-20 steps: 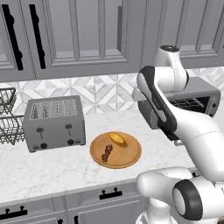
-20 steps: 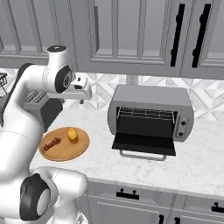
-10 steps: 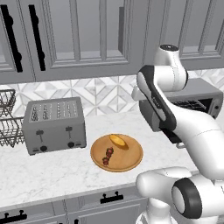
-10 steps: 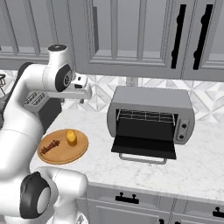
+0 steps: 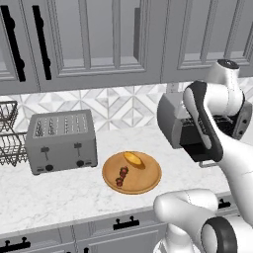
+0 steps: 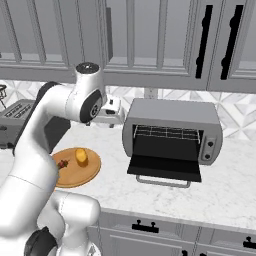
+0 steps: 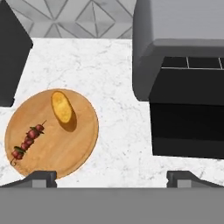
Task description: Pick up the kebab skewer and baguette bread, and place them inside the toaster oven. Close the toaster oven door and start by setting the timer.
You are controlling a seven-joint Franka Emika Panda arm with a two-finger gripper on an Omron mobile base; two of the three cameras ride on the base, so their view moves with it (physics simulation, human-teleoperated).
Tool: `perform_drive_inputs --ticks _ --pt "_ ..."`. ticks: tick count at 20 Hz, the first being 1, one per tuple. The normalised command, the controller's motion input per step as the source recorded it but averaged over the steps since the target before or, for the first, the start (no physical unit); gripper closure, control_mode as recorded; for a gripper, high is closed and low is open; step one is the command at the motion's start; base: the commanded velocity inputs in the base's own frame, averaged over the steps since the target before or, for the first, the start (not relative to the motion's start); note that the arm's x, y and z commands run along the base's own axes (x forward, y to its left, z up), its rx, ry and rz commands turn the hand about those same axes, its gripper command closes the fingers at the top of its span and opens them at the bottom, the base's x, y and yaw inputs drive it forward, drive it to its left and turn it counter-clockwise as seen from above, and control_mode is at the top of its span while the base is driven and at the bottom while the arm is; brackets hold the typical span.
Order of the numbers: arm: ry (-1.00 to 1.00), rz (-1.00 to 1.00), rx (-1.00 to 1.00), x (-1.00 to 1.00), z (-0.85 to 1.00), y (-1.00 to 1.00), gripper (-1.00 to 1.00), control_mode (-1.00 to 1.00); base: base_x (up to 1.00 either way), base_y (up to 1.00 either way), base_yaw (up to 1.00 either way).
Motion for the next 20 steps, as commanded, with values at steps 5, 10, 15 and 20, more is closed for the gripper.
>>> perform_drive_inputs --ticks 5,10,15,20 --pt "-0.16 0.00 0.02 -0.06 -0.20 -1.00 -1.00 -1.00 0.00 0.00 0.00" --pt "-0.17 0.00 0.01 0.13 -0.21 -0.99 -1.00 -1.00 0.00 0.00 0.00" --pt "-0.23 0.00 0.02 0.57 -0.35 -0.98 -1.00 -1.00 0.00 0.00 0.00" --pt "-0.34 0.03 0.00 0.42 -0.36 -0.67 -1.00 -1.00 0.00 0.00 0.00"
